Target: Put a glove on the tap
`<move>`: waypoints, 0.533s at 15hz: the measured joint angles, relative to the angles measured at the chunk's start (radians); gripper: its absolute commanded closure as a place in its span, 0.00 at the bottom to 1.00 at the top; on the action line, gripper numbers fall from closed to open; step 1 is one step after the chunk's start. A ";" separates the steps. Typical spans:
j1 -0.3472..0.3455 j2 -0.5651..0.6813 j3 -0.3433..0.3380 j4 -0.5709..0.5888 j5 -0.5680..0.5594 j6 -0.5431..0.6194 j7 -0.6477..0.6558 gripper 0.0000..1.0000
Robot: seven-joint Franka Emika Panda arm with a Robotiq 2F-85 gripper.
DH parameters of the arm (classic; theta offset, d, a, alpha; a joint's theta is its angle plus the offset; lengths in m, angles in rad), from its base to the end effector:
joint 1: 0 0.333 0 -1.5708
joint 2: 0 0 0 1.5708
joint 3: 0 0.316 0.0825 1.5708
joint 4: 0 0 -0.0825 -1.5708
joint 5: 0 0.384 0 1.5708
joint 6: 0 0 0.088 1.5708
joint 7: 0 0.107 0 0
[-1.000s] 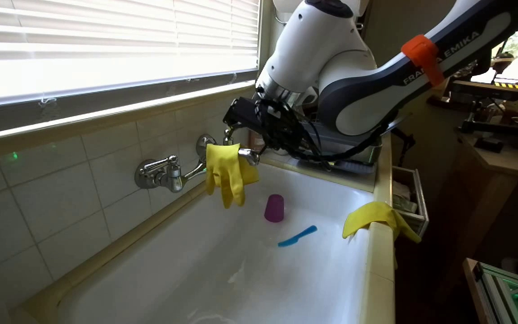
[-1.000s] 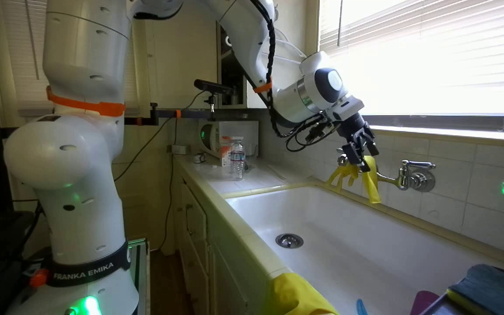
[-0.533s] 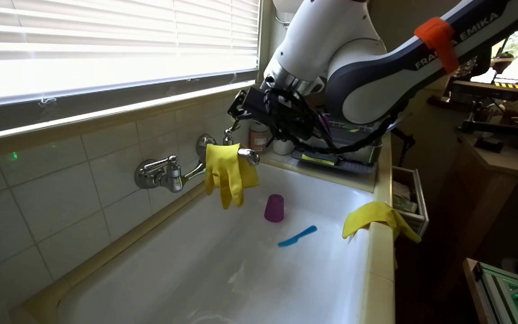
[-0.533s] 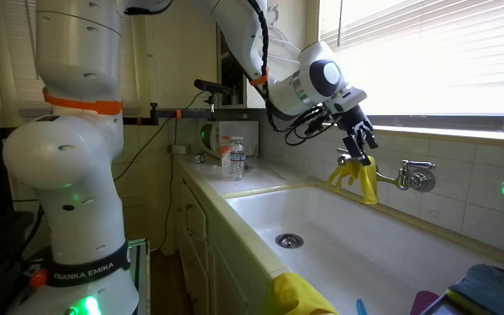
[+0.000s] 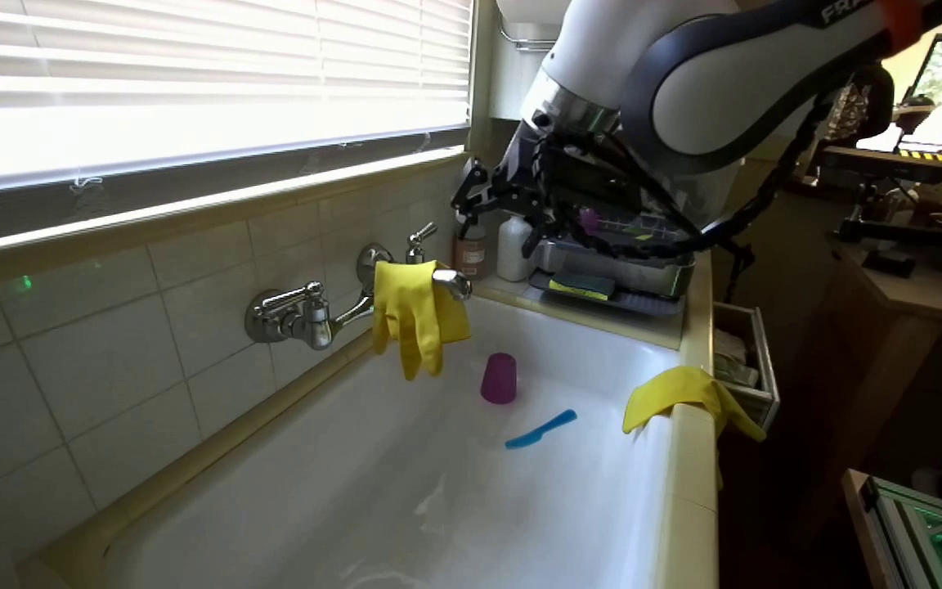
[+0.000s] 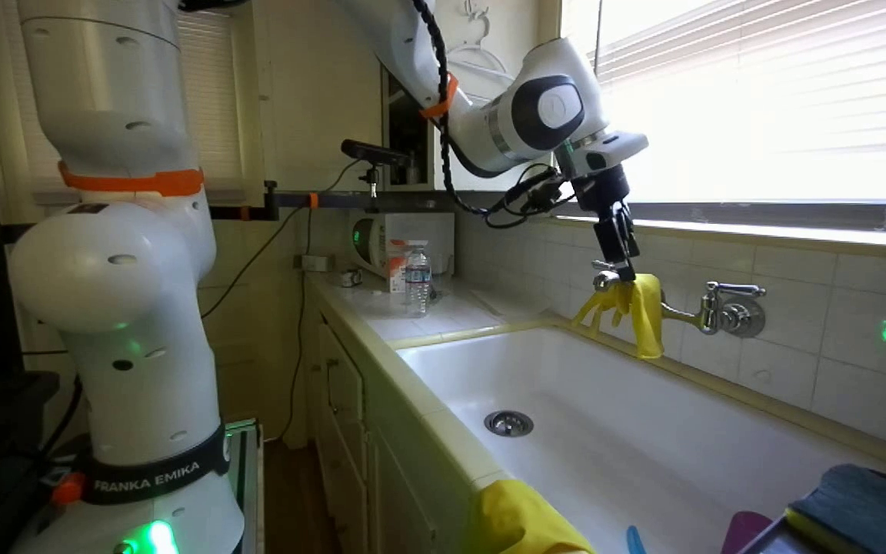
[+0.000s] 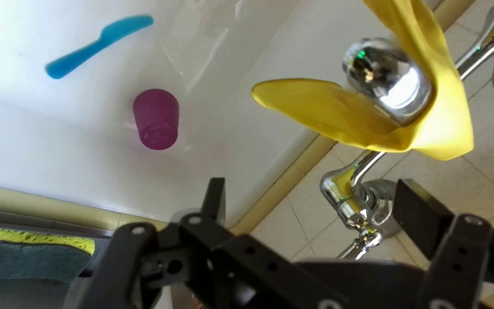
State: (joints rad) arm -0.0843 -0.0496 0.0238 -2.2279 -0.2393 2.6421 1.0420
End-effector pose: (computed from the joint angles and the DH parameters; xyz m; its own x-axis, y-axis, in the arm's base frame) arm 0.5546 -0.0273 0.4443 0.5154 -0.7660 0.3842 -0.7309 -0.6270 -0.2695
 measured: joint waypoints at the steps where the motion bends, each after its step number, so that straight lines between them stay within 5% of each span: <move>1: 0.002 -0.022 -0.001 -0.005 0.021 -0.048 -0.063 0.00; 8: 0.024 -0.132 -0.003 -0.027 0.146 -0.327 -0.488 0.00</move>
State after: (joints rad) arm -0.0604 -0.1812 0.0209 -2.2546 -0.0930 2.3155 0.5545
